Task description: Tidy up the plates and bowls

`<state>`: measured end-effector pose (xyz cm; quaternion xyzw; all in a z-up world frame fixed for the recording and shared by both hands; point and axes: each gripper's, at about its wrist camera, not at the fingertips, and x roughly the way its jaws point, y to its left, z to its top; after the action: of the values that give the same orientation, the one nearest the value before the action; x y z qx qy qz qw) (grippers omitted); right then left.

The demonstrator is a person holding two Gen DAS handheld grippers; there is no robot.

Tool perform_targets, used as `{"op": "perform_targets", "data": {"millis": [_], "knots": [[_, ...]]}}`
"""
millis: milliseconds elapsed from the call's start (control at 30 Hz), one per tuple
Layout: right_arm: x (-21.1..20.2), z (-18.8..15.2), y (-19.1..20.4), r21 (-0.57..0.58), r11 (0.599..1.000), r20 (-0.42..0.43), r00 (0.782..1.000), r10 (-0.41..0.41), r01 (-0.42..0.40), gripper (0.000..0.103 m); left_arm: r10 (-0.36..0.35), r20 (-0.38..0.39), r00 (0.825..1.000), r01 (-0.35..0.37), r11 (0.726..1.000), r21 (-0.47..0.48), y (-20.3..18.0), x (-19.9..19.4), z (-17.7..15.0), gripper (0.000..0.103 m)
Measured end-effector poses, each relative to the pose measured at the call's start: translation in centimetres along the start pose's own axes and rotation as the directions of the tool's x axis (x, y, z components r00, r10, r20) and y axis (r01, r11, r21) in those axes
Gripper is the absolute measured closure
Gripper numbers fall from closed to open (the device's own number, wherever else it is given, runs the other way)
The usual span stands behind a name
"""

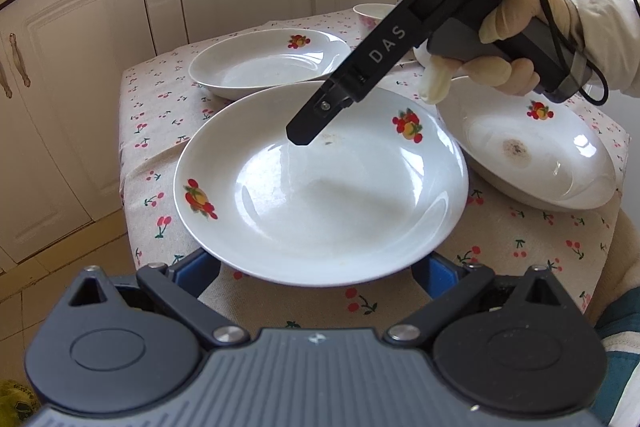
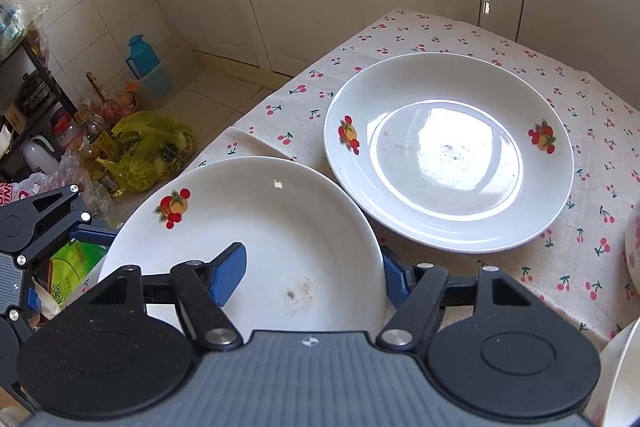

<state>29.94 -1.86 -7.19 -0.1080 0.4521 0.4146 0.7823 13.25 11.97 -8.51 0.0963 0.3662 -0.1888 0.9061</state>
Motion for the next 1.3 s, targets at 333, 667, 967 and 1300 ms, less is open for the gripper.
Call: {"op": "perform_targets", "data": {"millis": [333,667,967,1300], "knots": [[-3.6,-1.3,1.6,-0.019,1.000,0.060,0.998,-0.011,0.012,0.002,0.019,0.023,1.000,-0.018,0.999,-0.040,-0.3,-1.6,-0.4,0.002],[-9.7,-6.2,4.0,-0.055,0.992,0.173,0.980,-0.100,0.111,0.000,0.076,0.089,0.993,-0.067,0.993,-0.099,-2.0,-5.1,-0.4,0.001],[-14.2,-13.7,4.7,-0.032,0.979,0.222,0.957,-0.188,0.200,0.000,0.106,0.097,0.990,-0.090,0.984,-0.155,-5.2,-6.0,-0.6,0.001],[-16.6,-21.7,4.6,0.030,0.961,0.231,0.934,-0.274,0.275,0.000,0.144,0.139,0.980,-0.106,0.963,-0.249,-8.9,-6.6,-0.3,0.001]]}}
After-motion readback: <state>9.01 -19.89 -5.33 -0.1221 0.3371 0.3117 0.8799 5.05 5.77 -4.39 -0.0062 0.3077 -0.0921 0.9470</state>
